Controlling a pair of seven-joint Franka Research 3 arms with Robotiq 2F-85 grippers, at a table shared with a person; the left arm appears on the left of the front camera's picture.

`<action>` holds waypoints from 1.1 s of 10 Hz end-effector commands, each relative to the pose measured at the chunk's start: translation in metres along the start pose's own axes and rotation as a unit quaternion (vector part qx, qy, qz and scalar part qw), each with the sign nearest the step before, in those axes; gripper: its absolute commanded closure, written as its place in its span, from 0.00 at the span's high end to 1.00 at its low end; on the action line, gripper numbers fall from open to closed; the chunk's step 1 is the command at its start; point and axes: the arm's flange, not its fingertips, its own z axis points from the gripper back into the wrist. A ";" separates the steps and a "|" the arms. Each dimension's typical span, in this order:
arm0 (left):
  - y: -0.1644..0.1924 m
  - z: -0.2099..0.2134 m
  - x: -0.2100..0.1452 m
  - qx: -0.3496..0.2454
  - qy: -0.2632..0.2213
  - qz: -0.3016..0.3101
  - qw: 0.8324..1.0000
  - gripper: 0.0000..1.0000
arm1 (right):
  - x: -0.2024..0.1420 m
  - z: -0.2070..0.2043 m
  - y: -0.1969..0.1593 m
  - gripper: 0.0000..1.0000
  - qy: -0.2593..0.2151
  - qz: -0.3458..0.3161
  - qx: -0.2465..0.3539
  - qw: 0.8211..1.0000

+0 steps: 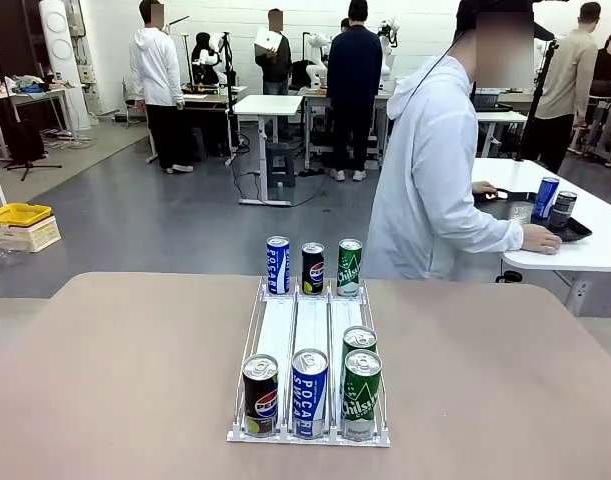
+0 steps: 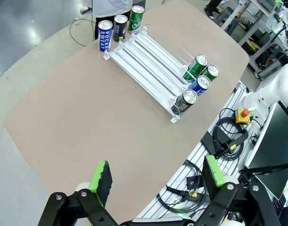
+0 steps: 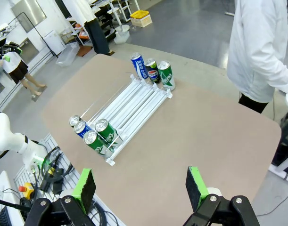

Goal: Retrieve and hand over the desired beverage to the person.
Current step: Place the picked can on the Handle tray extended by the person.

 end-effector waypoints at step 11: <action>0.000 0.001 -0.001 0.000 0.003 -0.005 1.000 1.00 | 0.003 0.000 0.000 1.00 -0.014 0.004 0.016 1.000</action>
